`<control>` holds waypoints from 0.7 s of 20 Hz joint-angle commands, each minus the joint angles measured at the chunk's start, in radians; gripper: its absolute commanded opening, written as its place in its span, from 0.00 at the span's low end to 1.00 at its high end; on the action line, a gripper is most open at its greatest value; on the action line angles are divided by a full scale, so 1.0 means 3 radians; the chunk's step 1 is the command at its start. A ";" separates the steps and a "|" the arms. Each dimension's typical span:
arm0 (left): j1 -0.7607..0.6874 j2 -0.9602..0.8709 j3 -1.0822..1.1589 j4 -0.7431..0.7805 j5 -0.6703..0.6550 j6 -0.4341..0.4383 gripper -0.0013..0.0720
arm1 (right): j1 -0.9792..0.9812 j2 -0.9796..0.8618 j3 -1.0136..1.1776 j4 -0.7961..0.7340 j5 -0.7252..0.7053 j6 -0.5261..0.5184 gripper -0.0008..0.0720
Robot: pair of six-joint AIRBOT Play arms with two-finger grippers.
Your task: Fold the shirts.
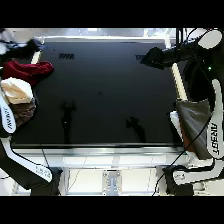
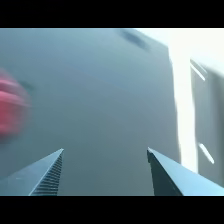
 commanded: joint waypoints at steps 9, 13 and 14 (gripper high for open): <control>0.0680 -0.1052 0.0003 0.0150 0.1676 -0.0594 0.85 | 0.0015 0.0001 0.0001 0.0507 -0.0917 0.0003 0.57; 0.0629 -0.1400 0.0017 -0.0098 0.2132 -0.0596 0.85 | 0.0175 0.0001 0.0001 0.0505 -0.1164 0.0001 0.57; 0.0618 -0.1478 0.0064 -0.0114 0.2160 -0.0607 0.84 | 0.0225 0.0000 0.0001 0.0500 -0.1264 0.0000 0.57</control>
